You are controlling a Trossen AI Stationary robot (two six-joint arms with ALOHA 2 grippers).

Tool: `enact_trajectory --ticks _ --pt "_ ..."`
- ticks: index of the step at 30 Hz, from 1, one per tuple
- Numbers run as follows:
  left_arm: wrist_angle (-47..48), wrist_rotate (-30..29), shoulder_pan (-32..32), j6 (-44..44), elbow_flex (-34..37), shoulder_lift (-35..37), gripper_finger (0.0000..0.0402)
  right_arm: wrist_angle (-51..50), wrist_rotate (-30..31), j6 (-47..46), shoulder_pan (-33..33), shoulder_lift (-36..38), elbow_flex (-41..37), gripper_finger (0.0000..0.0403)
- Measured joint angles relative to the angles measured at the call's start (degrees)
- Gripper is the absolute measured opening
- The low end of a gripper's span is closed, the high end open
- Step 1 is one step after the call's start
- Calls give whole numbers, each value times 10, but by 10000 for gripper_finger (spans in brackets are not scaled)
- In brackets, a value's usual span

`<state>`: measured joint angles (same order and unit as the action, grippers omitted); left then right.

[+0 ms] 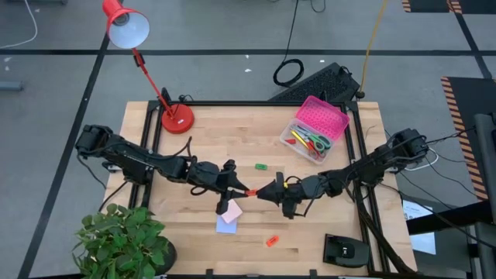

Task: Pack school essentials
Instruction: Put the top orange eraser into the supply box

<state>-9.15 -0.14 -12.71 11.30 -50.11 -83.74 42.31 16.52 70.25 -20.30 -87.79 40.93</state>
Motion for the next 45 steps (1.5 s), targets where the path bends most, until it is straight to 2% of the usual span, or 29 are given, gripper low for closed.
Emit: enact_trajectory --ticks 7,20,32,38,41,45 --pt "-5 1 0 4 0 0 93 -1 -1 10 3 0 0 93" --pt "-15 1 -1 4 0 0 93 -1 -3 4 8 0 0 85" --pt "-17 1 -1 4 0 0 93 9 -33 -21 20 0 0 21" --pt "-17 -11 -1 8 0 0 95 11 -32 -28 20 0 -1 14" --pt "-21 -22 -4 14 0 0 117 12 -32 -33 20 0 -1 15" --pt "-21 -71 -14 27 0 0 180 12 -31 -34 20 0 -1 15"
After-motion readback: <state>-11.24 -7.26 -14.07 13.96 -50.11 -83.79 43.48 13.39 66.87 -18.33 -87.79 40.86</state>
